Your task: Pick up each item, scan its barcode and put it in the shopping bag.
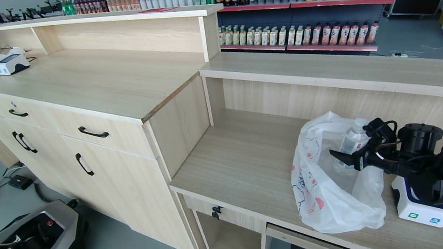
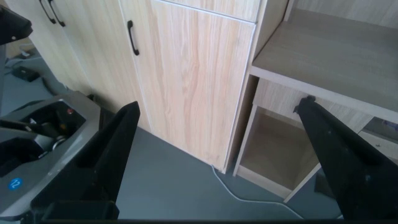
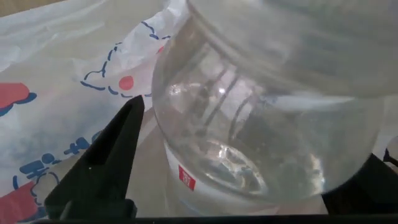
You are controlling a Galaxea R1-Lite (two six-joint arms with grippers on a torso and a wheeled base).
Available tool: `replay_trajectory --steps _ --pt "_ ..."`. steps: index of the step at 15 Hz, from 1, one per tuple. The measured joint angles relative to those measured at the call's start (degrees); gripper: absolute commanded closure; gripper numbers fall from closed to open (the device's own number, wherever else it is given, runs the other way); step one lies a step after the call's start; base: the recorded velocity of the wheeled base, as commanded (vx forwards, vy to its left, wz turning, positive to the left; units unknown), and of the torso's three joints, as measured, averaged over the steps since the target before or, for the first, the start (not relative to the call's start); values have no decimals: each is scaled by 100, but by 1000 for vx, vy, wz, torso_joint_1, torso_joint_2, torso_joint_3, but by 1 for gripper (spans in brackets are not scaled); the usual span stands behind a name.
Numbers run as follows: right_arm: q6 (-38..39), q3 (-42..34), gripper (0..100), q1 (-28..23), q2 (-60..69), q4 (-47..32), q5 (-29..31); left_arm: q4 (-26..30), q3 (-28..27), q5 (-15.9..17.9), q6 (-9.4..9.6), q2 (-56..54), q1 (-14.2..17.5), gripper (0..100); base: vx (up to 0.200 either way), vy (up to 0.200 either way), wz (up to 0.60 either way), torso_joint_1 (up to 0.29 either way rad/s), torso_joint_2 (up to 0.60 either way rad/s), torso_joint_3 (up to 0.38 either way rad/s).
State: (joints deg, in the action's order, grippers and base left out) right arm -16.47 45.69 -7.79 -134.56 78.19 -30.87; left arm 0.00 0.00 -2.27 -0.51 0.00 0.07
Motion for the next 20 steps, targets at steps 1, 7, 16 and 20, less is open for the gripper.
replay_trajectory --steps 1,7,16,20 --pt "16 -33 0 11 187 -199 0 0 0 0 0 2 0 0 0 0 0 0 0 0" --pt "24 -685 0 99 2503 -1497 29 0 0 2 0 2 -2 0 0 0 0 0 0 0" --pt "-383 -1375 0 -1005 6162 -5063 1560 0 -2 0 0 2 -2 0 0 0 -533 -1 3 4" --pt "-630 -1292 0 -2313 6015 -5304 1952 0 0 0 0 2 0 0 0 0 -600 0 5 4"
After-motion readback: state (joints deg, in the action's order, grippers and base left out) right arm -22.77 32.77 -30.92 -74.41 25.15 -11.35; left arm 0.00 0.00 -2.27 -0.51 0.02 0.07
